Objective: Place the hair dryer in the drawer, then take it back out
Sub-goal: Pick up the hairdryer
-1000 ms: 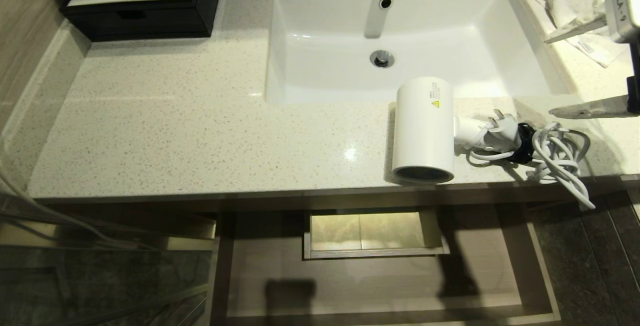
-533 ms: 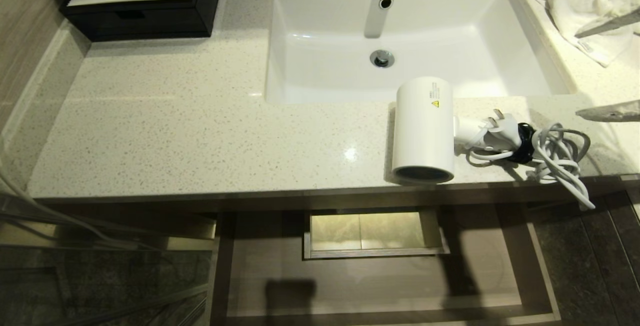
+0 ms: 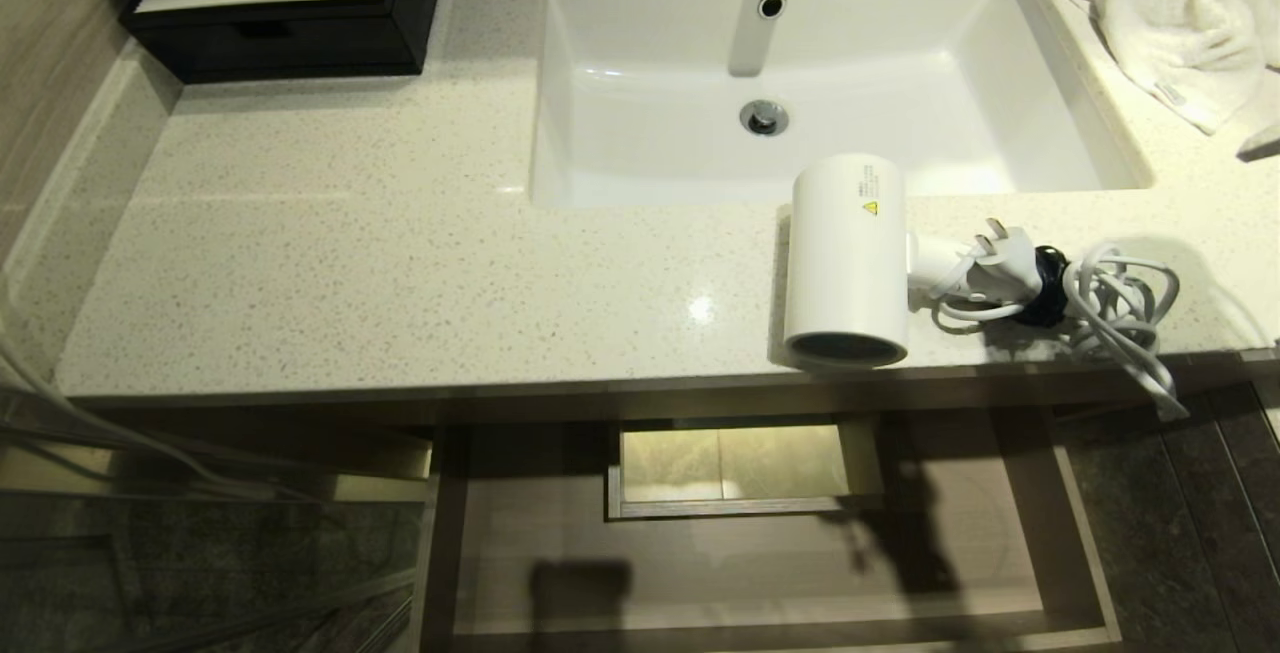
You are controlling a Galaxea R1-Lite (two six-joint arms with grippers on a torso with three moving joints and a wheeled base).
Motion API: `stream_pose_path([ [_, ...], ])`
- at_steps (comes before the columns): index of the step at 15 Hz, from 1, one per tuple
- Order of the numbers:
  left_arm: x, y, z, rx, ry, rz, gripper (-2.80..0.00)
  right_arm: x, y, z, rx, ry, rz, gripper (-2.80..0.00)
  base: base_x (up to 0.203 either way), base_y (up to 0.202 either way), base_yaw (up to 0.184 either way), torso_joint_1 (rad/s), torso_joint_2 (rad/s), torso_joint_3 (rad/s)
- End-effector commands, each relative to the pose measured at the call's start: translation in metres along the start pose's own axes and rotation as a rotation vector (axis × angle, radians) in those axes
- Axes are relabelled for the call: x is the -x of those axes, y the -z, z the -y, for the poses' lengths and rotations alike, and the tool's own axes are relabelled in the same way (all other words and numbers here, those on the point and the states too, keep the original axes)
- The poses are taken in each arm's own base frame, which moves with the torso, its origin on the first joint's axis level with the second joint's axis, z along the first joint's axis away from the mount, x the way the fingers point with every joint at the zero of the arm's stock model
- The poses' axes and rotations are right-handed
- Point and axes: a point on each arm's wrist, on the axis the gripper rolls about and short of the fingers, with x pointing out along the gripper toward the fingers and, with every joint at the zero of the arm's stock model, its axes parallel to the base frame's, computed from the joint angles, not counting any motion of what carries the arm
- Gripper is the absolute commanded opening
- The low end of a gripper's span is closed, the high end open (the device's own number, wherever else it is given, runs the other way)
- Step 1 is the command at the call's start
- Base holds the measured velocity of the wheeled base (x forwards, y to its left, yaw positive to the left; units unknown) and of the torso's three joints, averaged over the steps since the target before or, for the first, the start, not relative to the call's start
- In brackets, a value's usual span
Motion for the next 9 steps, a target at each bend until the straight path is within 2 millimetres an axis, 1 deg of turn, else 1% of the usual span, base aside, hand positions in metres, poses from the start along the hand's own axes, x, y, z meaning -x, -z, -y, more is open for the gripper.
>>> stream_pose_path([
  [1, 0.000, 0.000, 0.000, 0.000, 0.000, -0.001, -2.80, 0.000, -0.007, -0.008, 0.034, -0.061, 0.039, 0.00, 0.000, 0.000, 0.000, 0.000, 0.00, 0.000],
  [3, 0.000, 0.000, 0.000, 0.000, 0.000, 0.001, -2.80, -0.012, -0.010, -0.005, 0.047, -0.104, 0.046, 0.00, 0.000, 0.000, 0.000, 0.000, 0.00, 0.000],
  [9, 0.000, 0.000, 0.000, 0.000, 0.000, 0.001, -2.80, -0.059, -0.019, 0.011, 0.071, -0.186, 0.053, 0.00, 0.000, 0.000, 0.000, 0.000, 0.00, 0.000],
])
